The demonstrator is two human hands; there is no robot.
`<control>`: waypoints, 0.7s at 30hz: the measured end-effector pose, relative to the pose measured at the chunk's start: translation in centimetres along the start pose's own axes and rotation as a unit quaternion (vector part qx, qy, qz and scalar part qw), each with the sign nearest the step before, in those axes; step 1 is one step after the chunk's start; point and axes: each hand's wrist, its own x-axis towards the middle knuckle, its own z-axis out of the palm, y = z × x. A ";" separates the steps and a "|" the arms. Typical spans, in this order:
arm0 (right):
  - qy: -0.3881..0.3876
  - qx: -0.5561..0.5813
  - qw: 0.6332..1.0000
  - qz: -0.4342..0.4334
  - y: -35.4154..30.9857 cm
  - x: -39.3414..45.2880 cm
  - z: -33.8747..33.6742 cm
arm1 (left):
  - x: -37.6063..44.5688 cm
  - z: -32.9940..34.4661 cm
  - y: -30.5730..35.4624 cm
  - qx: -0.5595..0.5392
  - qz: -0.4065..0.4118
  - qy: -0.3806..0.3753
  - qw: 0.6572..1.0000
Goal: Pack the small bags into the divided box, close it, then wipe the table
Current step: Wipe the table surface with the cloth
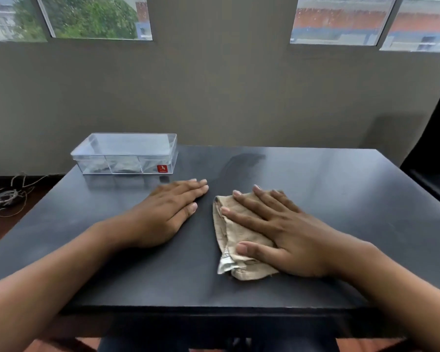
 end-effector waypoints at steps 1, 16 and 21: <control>0.006 -0.001 1.000 0.006 -0.3 0.0 0.3 | 0.5 0.2 0.4 -0.005 0.006 0.009 1.000; 0.005 0.000 0.998 0.065 0.2 -1.8 0.6 | 3.1 1.0 1.0 -0.027 0.018 0.055 0.998; -0.006 0.007 0.998 0.067 -0.2 -2.3 0.3 | 3.3 1.2 0.9 -0.032 0.016 0.068 0.997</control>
